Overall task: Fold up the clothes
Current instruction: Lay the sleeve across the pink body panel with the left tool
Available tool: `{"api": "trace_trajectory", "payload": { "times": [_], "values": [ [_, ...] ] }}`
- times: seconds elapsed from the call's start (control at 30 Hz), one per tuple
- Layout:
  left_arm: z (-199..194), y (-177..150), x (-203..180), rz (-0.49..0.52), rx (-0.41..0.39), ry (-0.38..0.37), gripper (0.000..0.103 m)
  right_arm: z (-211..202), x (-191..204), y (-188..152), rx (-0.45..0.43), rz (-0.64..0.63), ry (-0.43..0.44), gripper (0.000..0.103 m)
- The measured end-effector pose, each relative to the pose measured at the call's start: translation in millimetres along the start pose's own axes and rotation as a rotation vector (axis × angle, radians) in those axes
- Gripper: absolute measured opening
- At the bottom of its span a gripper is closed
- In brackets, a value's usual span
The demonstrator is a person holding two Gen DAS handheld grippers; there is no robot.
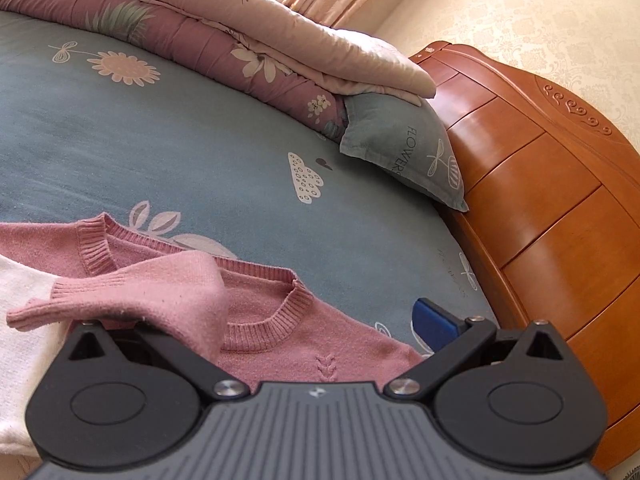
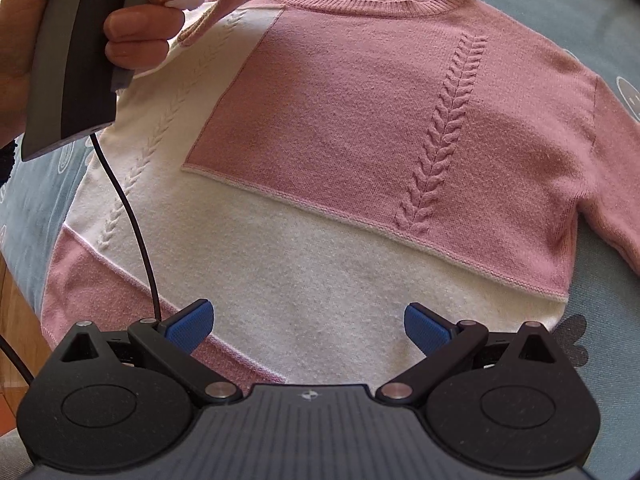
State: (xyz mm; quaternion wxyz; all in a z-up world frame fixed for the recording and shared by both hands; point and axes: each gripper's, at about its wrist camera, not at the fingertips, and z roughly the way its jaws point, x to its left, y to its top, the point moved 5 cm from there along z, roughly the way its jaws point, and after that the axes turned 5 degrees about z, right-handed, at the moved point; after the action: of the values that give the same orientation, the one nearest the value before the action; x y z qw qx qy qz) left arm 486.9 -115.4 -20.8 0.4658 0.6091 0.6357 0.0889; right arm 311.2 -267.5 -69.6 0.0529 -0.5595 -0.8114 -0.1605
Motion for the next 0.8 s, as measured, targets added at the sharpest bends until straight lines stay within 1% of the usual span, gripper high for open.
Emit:
{"api": "trace_trajectory", "payload": {
  "times": [0.07, 0.13, 0.2, 0.27, 0.33, 0.4, 0.47, 0.57, 0.63, 0.67, 0.73, 0.8],
  "values": [
    [10.8, -11.7, 1.4, 0.027, 0.038, 0.016, 0.102, 0.6, -0.5, -0.1, -0.001, 0.004, 0.000, 0.103],
    [23.9, -25.6, 5.9, 0.037, 0.097, 0.020, 0.102, 1.4, -1.6, -0.3, -0.001, 0.009, -0.001, 0.103],
    [32.1, -38.9, 12.8, 0.013, 0.156, 0.012, 0.102, 0.8, -3.7, -0.5, -0.003, 0.015, -0.003, 0.103],
    [28.9, -46.2, 15.1, 0.012, 0.179, -0.005, 0.102, -0.5, -6.0, -0.8, -0.008, 0.023, -0.004, 0.103],
    [19.0, -48.1, 14.8, 0.010, 0.185, -0.039, 0.102, -1.4, -9.6, -1.7, -0.010, 0.036, -0.005, 0.103],
    [8.6, -45.2, 17.3, -0.015, 0.170, -0.052, 0.102, -1.6, -14.1, -3.3, -0.009, 0.052, -0.008, 0.103],
    [0.8, -37.7, 21.9, -0.032, 0.135, -0.038, 0.102, -1.2, -17.9, -5.0, -0.008, 0.066, -0.012, 0.103],
    [-3.7, -26.4, 25.4, -0.028, 0.079, 0.010, 0.102, -1.1, -20.8, -7.5, -0.010, 0.081, -0.012, 0.103],
    [0.4, -23.6, 15.7, 0.017, 0.064, 0.015, 0.102, -0.3, -20.7, -9.2, -0.009, 0.083, -0.013, 0.103],
    [5.0, -26.2, 6.9, 0.054, 0.076, -0.005, 0.102, 0.1, -20.2, -10.0, -0.010, 0.080, -0.015, 0.103],
    [16.5, -39.4, -14.3, 0.165, 0.122, -0.049, 0.102, 0.8, -19.3, -11.0, -0.009, 0.074, -0.018, 0.103],
    [28.5, -59.6, -34.7, 0.311, 0.192, -0.083, 0.102, 1.2, -19.3, -12.1, -0.010, 0.072, -0.020, 0.103]
  ]
}}
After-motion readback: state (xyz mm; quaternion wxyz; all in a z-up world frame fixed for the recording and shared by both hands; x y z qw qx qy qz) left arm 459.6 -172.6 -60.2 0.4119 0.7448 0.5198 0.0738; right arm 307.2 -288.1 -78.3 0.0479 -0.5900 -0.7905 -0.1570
